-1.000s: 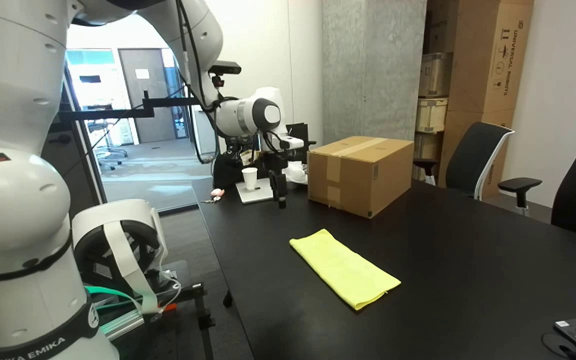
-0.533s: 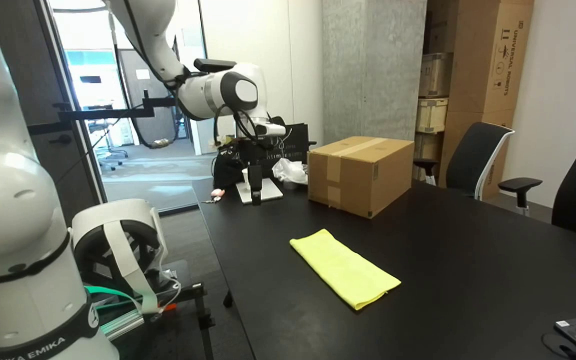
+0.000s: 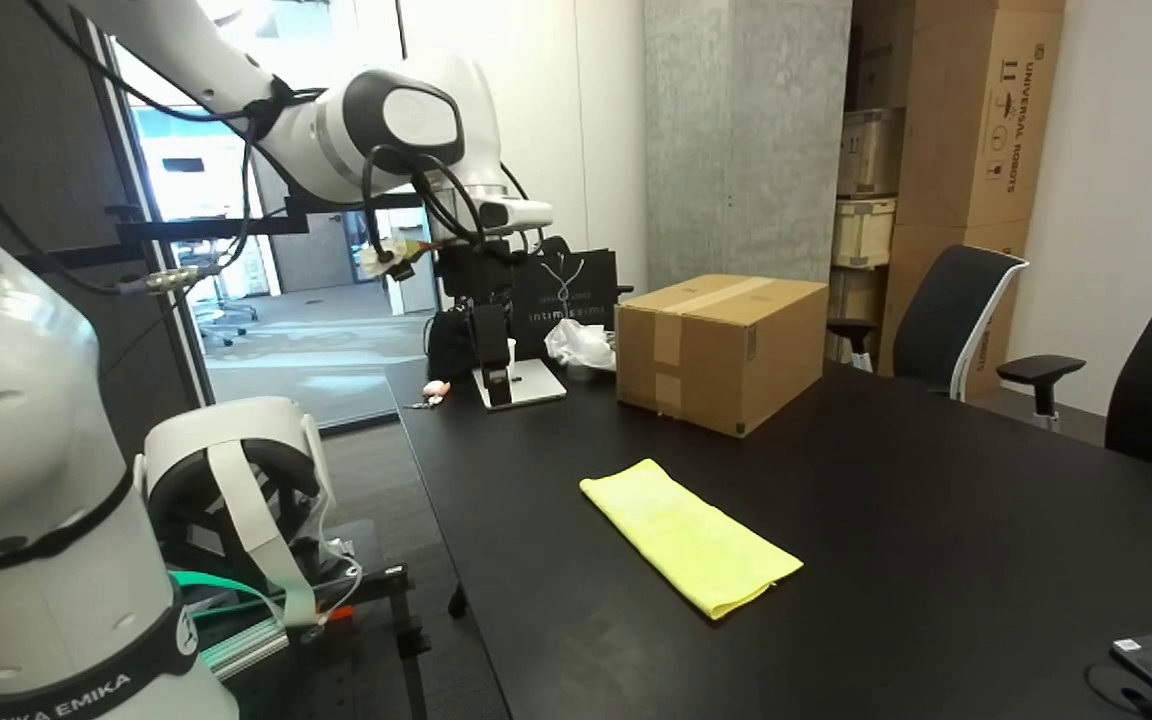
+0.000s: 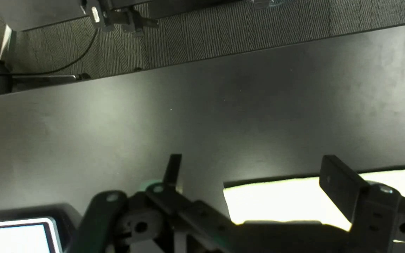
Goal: Fold the towel once on the table
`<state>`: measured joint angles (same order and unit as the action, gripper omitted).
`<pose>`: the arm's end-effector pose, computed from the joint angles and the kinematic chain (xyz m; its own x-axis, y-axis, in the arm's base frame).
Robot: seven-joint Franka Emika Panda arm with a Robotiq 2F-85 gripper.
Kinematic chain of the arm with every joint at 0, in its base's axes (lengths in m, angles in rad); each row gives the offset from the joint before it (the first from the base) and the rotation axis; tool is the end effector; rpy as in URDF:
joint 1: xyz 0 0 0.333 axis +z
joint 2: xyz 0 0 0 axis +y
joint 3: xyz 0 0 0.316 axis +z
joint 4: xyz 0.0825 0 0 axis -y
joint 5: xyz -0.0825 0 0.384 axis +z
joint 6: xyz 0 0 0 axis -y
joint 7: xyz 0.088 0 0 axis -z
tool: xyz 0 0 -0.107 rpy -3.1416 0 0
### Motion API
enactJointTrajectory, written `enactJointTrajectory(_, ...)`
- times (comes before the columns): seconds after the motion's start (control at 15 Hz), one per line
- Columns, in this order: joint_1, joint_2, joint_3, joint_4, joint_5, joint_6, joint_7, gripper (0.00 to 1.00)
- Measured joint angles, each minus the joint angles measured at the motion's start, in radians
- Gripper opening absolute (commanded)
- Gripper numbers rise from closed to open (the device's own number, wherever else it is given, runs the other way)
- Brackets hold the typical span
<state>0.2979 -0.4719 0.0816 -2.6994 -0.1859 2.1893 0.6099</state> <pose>0.3455 0.1287 0.3728 0.9905 -0.1227 0.0624 -0.1320 -0.9749 0.1791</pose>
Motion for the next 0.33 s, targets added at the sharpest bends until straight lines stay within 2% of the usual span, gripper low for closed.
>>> enactJointTrajectory(0.2,0.0,-0.11,-0.023,-0.056,-0.002,0.0,-0.047,1.0)
enactJointTrajectory(0.33,0.0,-0.127,-0.023,-0.067,-0.002,0.0,-0.051,1.0)
